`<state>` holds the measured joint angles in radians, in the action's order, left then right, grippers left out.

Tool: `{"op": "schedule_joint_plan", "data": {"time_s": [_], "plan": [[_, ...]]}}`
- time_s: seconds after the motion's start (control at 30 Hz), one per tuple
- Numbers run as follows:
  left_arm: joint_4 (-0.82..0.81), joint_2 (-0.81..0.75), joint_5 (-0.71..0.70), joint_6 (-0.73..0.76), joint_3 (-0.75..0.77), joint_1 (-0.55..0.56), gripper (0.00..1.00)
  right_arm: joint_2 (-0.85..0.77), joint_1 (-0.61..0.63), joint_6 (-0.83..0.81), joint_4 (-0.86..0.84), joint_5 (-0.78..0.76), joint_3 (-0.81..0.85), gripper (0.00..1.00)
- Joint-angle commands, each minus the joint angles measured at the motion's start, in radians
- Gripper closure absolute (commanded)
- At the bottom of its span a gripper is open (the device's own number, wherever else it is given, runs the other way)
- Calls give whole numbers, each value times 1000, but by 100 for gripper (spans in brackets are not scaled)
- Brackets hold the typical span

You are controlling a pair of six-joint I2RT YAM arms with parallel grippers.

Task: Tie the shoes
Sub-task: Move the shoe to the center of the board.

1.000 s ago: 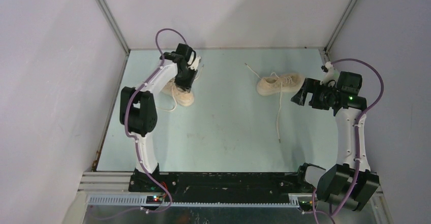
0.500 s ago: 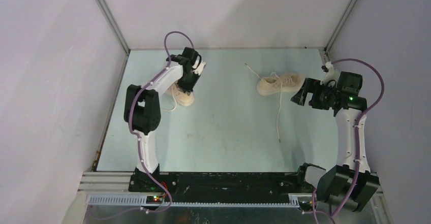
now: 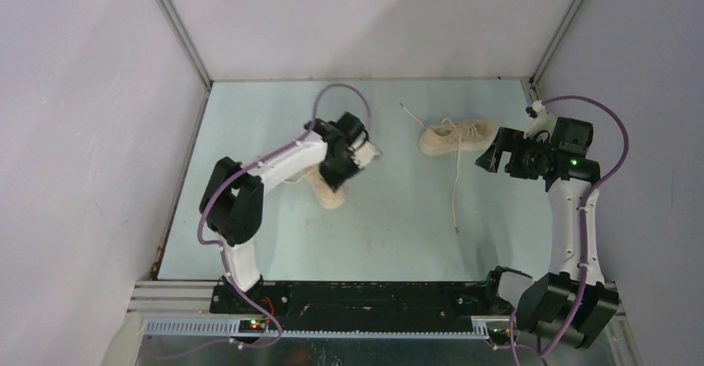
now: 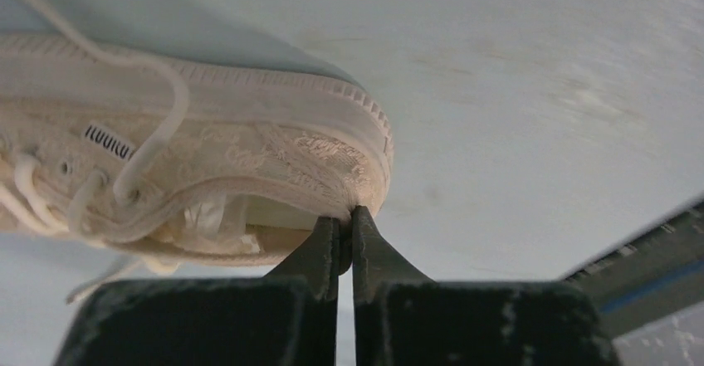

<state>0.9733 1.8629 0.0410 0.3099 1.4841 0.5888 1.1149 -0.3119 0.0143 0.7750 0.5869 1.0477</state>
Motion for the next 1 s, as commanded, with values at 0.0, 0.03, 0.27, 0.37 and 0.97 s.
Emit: {"op": "schedule_joint_plan", "data": {"time_s": [0.0, 0.03, 0.27, 0.37, 0.97], "plan": [[57, -105, 110, 4, -55, 156, 100, -13, -4, -12, -27, -6, 43, 4], [58, -109, 136, -21, -68, 174, 100, -12, -4, -12, -27, -7, 45, 4], [37, -174, 243, -80, -156, 390, 100, -14, -4, -24, -18, -9, 54, 4], [12, -213, 247, -97, -231, 458, 100, -15, -4, -46, -13, -13, 56, 4], [-171, -608, 40, -305, -274, 23, 32, 198, 279, -294, 138, -75, 352, 16]]}}
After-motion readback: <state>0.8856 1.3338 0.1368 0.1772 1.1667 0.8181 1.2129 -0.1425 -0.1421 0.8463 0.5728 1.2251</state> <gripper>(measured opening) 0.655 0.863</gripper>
